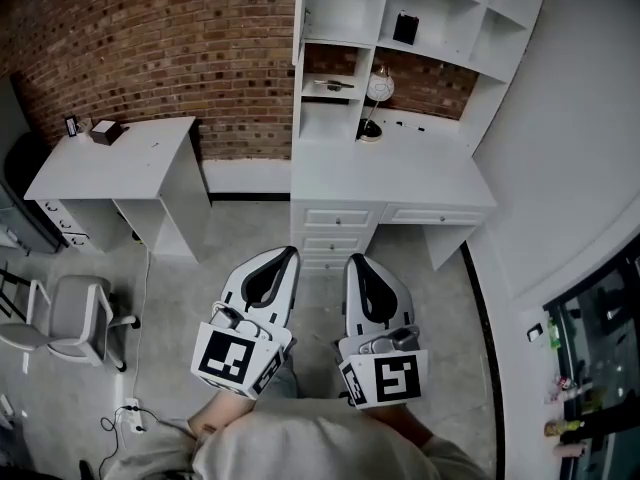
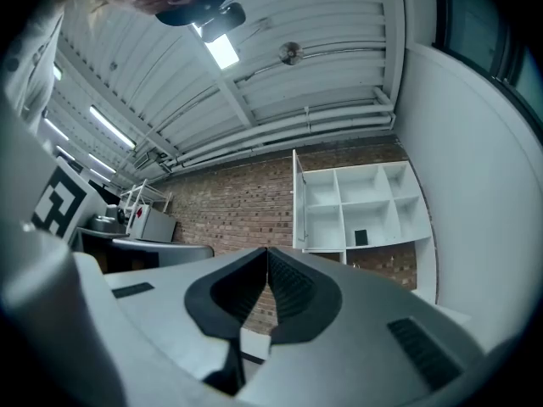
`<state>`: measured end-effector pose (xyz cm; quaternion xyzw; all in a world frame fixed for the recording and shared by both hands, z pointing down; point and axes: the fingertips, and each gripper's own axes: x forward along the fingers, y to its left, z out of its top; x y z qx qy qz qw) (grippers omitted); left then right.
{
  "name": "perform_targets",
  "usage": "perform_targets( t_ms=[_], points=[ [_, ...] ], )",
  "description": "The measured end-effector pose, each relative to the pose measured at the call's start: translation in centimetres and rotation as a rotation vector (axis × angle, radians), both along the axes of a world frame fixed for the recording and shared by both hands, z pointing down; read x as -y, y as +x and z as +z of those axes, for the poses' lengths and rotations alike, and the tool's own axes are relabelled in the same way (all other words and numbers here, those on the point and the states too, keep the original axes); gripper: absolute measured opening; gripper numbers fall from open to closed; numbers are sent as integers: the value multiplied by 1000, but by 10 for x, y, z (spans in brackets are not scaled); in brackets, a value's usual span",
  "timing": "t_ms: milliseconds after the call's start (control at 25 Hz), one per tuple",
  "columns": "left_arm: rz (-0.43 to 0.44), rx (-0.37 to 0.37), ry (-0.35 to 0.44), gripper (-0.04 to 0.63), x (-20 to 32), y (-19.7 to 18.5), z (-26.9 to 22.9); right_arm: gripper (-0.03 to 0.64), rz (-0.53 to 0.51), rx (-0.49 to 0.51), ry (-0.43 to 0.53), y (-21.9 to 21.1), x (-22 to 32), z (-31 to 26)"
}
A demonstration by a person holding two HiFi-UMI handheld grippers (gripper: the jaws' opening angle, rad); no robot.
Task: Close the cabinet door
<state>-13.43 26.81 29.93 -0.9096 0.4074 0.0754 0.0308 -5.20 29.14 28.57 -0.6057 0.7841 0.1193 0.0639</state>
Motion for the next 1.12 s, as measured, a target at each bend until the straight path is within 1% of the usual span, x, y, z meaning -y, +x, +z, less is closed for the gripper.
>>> perform_targets(
  t_ms=[240,480,640,840,1120],
  points=[
    [8,-5,29,7,75,-12,-13,20,-4,-8,37,-15,75,-16],
    [19,3,38,8,138,-27,-13,20,1,-4,44,-30,138,-17],
    [30,-5,24,8,165,-35,-4,20,15,3,31,-38,164,-6],
    [50,-6,-3,8,184,-38,5,20,24,18,-2,-41,188,4],
    [38,-23,-12,7,210,-43,9,20,12,7,-3,-48,212,8]
  ],
)
